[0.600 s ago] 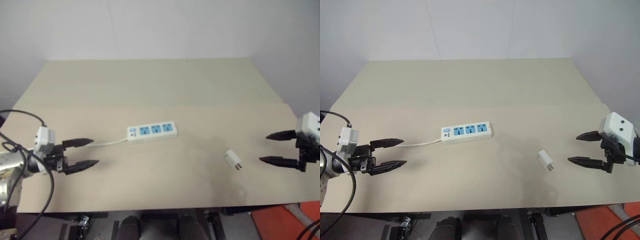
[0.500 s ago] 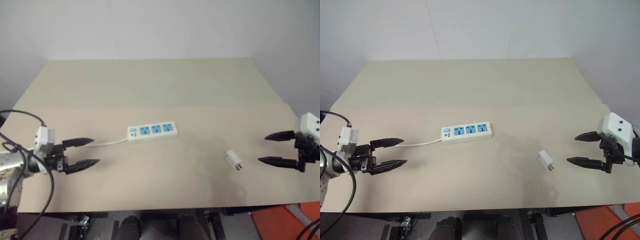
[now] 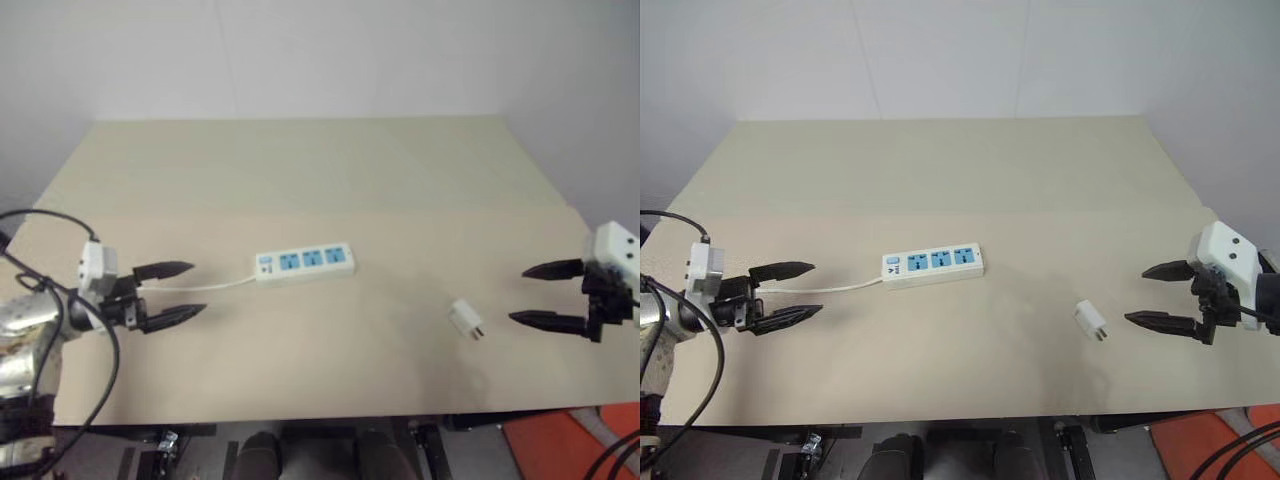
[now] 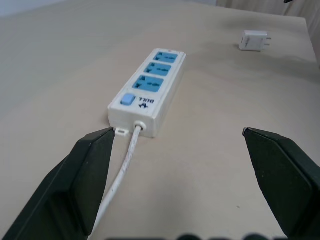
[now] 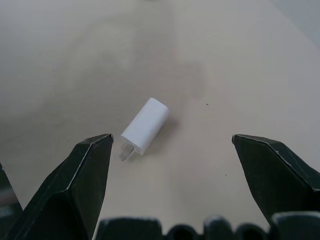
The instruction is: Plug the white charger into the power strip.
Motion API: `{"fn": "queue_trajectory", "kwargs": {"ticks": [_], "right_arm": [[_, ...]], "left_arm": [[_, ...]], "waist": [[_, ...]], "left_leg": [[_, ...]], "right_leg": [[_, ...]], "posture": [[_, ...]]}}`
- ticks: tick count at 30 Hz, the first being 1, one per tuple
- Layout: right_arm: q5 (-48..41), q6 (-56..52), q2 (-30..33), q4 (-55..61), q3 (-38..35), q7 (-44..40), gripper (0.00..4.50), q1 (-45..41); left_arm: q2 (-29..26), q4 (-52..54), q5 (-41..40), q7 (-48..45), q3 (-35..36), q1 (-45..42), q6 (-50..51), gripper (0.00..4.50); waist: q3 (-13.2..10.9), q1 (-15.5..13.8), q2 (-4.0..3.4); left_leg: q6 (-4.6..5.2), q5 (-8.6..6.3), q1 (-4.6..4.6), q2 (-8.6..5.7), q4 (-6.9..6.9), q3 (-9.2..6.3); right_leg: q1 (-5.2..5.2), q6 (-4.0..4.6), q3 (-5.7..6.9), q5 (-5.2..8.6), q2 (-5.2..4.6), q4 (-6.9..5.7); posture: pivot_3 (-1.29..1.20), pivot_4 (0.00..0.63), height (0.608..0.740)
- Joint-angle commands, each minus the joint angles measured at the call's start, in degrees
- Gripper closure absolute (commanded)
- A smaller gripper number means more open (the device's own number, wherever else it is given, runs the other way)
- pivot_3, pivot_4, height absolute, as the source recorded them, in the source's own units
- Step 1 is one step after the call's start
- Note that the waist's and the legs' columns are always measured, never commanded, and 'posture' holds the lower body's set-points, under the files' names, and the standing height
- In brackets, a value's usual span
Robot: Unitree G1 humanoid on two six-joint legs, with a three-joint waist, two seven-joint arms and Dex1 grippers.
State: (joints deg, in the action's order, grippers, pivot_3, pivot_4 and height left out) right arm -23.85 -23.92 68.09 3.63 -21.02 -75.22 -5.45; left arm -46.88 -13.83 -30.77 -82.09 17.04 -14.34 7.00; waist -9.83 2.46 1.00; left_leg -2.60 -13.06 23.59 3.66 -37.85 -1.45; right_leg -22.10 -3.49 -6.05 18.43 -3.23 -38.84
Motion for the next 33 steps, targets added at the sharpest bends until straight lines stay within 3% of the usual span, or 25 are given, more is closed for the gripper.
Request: {"fn": "queue_trajectory", "kwargs": {"ticks": [1,11,15,24,33], "right_arm": [[-1.5,-0.6,-0.6,2.8,-2.8,1.3,0.0,0.1],[-2.4,-1.9,-3.0,8.4,-4.4,4.1,0.0,3.1],[-2.8,-2.7,-3.6,10.2,-5.8,5.3,0.0,4.5],[-4.0,-5.6,-6.6,17.6,-9.7,8.8,0.0,10.6],[-5.7,-9.5,-8.2,23.5,-15.3,10.1,0.0,16.5]], "left_arm": [[0.7,-4.6,1.3,-0.9,-0.7,-5.2,-4.6,0.02],[6.1,-40.1,13.9,-9.1,-10.1,-29.2,-24.9,0.02],[9.4,-50.9,16.8,-10.2,-12.4,-37.4,-28.4,0.02],[12.9,-59.5,23.2,-9.2,-14.1,-43.2,-33.9,0.02],[15.0,-62.0,30.9,0.0,-15.7,-43.9,-38.1,0.02]], "waist": [[0.0,-0.1,0.0],[0.0,-0.8,0.03],[0.0,-0.9,0.04],[0.0,-0.8,0.05],[0.0,-1.3,0.07]], "left_leg": [[-0.01,0.01,-0.01,0.0,0.0,0.0],[-0.02,0.03,0.04,-0.11,-0.04,-0.02],[0.0,0.04,0.05,-0.14,-0.05,-0.02],[0.04,0.07,0.1,-0.17,-0.06,-0.05],[0.05,0.08,0.12,-0.18,-0.07,-0.05]], "right_leg": [[0.0,0.0,0.0,0.0,0.0,-0.02],[0.0,0.0,0.01,0.0,-0.02,-0.01],[-0.01,0.0,0.0,0.0,-0.03,-0.02],[-0.02,-0.01,0.0,0.0,-0.04,-0.06],[-0.02,-0.02,0.0,0.0,-0.05,-0.07]], "posture": [[0.0,0.15,0.74],[0.0,0.15,0.74],[0.0,0.15,0.74],[0.0,0.15,0.74],[0.0,0.15,0.74]]}}
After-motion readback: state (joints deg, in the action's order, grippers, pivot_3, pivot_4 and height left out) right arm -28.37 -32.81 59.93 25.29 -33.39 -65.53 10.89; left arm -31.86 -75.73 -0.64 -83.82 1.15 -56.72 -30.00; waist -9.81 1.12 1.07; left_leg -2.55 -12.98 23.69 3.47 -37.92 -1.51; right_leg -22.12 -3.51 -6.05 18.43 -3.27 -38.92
